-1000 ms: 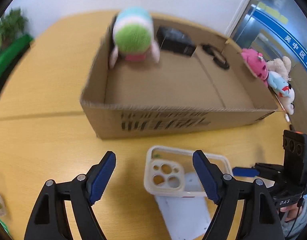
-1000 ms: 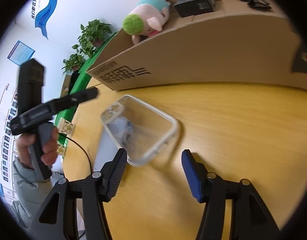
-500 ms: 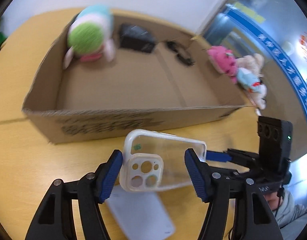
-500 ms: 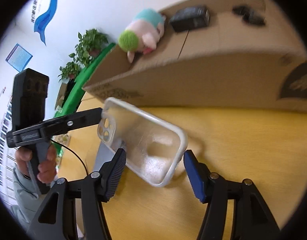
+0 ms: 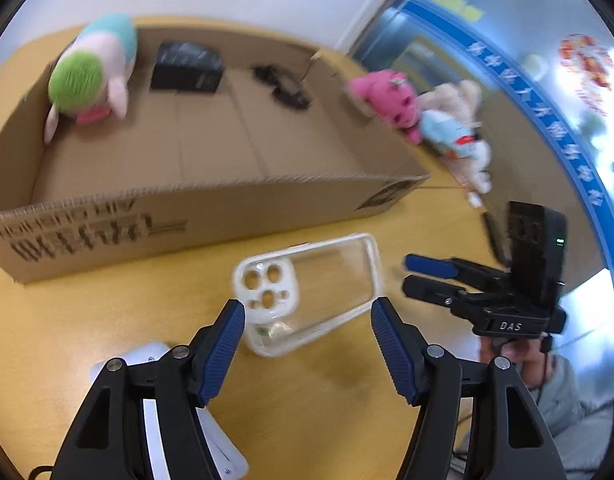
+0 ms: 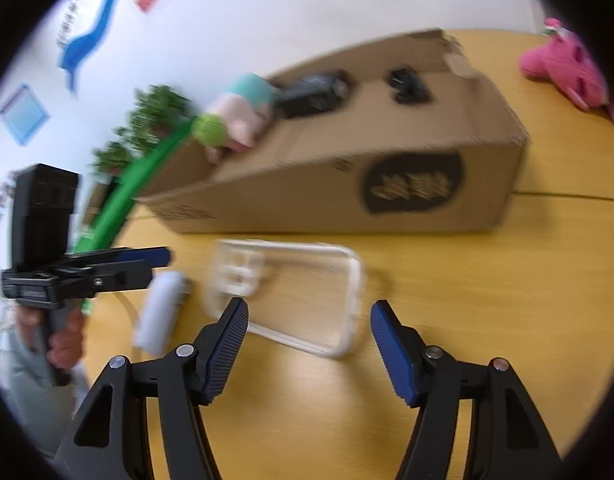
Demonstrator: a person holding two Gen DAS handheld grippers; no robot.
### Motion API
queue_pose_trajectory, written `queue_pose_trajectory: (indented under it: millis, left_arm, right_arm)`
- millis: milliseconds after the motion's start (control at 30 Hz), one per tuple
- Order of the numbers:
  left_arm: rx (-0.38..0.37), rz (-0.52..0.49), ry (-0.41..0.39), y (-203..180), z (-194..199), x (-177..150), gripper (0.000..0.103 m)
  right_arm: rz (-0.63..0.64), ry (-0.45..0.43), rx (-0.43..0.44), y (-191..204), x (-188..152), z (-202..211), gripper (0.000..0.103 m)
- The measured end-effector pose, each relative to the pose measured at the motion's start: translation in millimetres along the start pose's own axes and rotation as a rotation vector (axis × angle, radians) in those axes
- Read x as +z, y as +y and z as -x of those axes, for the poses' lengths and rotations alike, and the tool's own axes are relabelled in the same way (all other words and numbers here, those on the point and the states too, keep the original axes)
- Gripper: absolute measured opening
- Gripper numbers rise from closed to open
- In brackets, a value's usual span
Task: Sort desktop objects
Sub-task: 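Move the left gripper down to the clear phone case and grasp its rim, then carry the phone case with the left gripper and lower it into the box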
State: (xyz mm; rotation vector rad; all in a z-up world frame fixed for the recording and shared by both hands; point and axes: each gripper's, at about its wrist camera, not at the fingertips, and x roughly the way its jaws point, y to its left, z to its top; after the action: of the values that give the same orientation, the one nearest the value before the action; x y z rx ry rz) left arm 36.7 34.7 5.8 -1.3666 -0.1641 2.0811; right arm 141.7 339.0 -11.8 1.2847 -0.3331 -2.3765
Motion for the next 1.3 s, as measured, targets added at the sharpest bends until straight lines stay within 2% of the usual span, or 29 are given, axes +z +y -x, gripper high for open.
queue_pose_trajectory:
  millis: [100, 200, 267, 400, 500, 600, 633, 667, 700, 733, 833, 900, 933, 967, 1000, 1200, 1300]
  left_arm:
    - [0.056, 0.014, 0.052, 1, -17, -2, 0.059]
    - [0.057, 0.01, 0.097, 1, -29, -6, 0.044]
    - [0.048, 0.023, 0.12, 2, -36, -9, 0.023]
    - [0.075, 0.041, 0.167, 7, -50, -15, 0.006]
    - [0.081, 0.055, 0.138, 8, -43, -16, 0.005]
    - [0.087, 0.026, 0.065, -2, -21, -13, 0.007]
    - [0.11, 0.024, 0.043, -3, -18, -12, 0.011]
    - [0.143, 0.019, 0.036, -3, -17, -10, 0.02]
    - [0.176, 0.016, 0.036, -2, -18, -9, 0.026]
    - [0.206, 0.022, 0.047, 1, -21, -9, 0.036]
    - [0.256, 0.061, 0.109, 12, -37, -9, 0.037]
    - [0.271, 0.07, 0.131, 15, -46, -11, 0.035]
    - [0.273, 0.061, 0.119, 15, -44, -9, 0.031]
    - [0.254, 0.064, 0.136, 16, -46, -9, 0.014]
    - [0.251, 0.068, 0.138, 17, -48, -9, 0.009]
    - [0.242, 0.052, 0.082, 13, -38, -6, 0.006]
    - [0.214, 0.029, -0.024, -8, -1, 9, 0.005]
  right_arm:
    - [-0.002, 0.037, -0.084, -4, -1, -14, 0.056]
    - [0.024, 0.06, -0.136, -5, -2, -23, 0.041]
    - [0.044, 0.072, -0.164, -5, -2, -29, 0.03]
    - [0.06, 0.08, -0.175, -6, -1, -37, 0.016]
    - [0.078, 0.081, -0.182, -2, -4, -35, 0.013]
    - [0.063, 0.084, -0.153, -2, -4, -34, 0.013]
    - [0.057, 0.07, -0.142, -2, -3, -31, 0.013]
    - [0.055, 0.059, -0.141, -1, -2, -30, 0.017]
    - [0.057, 0.046, -0.14, 0, -1, -28, 0.026]
    - [0.061, 0.039, -0.145, 1, 0, -28, 0.031]
    - [0.074, 0.06, -0.171, 2, 2, -36, 0.032]
    - [0.077, 0.058, -0.179, 1, 2, -40, 0.031]
    - [0.087, 0.062, -0.194, 2, 2, -41, 0.028]
    - [0.106, 0.064, -0.218, 5, 2, -42, 0.016]
    - [0.114, 0.063, -0.23, 6, 1, -43, 0.009]
    - [0.09, 0.048, -0.227, 6, -1, -36, 0.007]
    - [0.102, -0.046, -0.228, 17, 6, -2, 0.007]
